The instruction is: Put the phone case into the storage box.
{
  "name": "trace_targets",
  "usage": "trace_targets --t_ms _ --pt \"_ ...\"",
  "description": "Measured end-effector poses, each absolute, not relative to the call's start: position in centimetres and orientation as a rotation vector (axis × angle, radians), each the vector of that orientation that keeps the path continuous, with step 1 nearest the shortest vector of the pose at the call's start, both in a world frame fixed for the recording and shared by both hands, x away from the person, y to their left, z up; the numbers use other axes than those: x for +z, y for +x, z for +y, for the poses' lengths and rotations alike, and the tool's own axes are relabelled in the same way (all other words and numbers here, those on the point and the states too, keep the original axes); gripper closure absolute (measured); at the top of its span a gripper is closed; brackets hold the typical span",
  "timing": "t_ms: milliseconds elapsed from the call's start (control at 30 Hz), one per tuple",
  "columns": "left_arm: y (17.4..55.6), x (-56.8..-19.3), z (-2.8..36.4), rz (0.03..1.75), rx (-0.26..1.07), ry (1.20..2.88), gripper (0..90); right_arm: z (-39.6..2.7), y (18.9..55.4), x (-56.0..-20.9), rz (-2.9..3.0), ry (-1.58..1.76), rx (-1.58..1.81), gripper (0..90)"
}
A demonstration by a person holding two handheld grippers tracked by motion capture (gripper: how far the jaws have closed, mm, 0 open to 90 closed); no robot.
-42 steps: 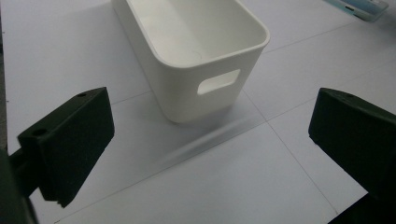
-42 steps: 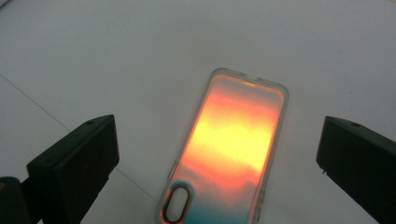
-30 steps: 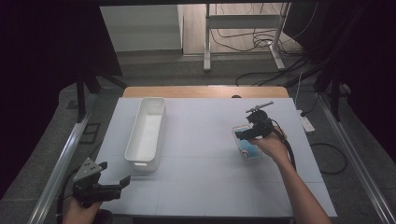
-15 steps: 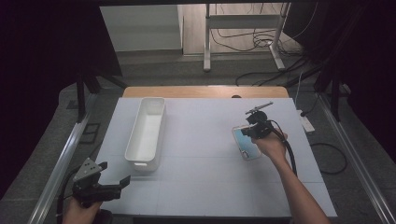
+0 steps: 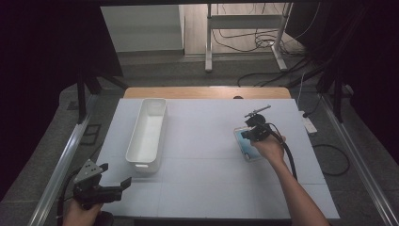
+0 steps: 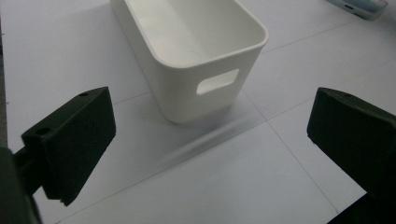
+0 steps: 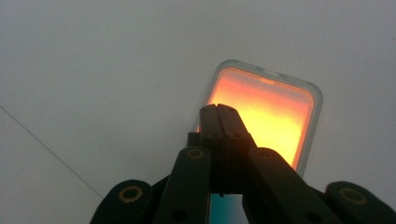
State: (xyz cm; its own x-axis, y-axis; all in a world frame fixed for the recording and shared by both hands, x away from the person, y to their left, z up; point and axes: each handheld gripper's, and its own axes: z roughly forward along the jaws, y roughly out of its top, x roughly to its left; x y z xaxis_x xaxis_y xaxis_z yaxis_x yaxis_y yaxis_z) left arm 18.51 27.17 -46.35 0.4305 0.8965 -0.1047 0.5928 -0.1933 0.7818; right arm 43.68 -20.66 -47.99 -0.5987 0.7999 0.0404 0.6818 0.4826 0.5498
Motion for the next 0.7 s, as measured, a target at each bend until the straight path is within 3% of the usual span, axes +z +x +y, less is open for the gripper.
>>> trace_targets --t_ms 700 --pt "18.5 -46.4 27.1 1.259 0.491 1.904 2.4 -20.0 44.4 -50.3 2.51 1.292 0.696 89.7"
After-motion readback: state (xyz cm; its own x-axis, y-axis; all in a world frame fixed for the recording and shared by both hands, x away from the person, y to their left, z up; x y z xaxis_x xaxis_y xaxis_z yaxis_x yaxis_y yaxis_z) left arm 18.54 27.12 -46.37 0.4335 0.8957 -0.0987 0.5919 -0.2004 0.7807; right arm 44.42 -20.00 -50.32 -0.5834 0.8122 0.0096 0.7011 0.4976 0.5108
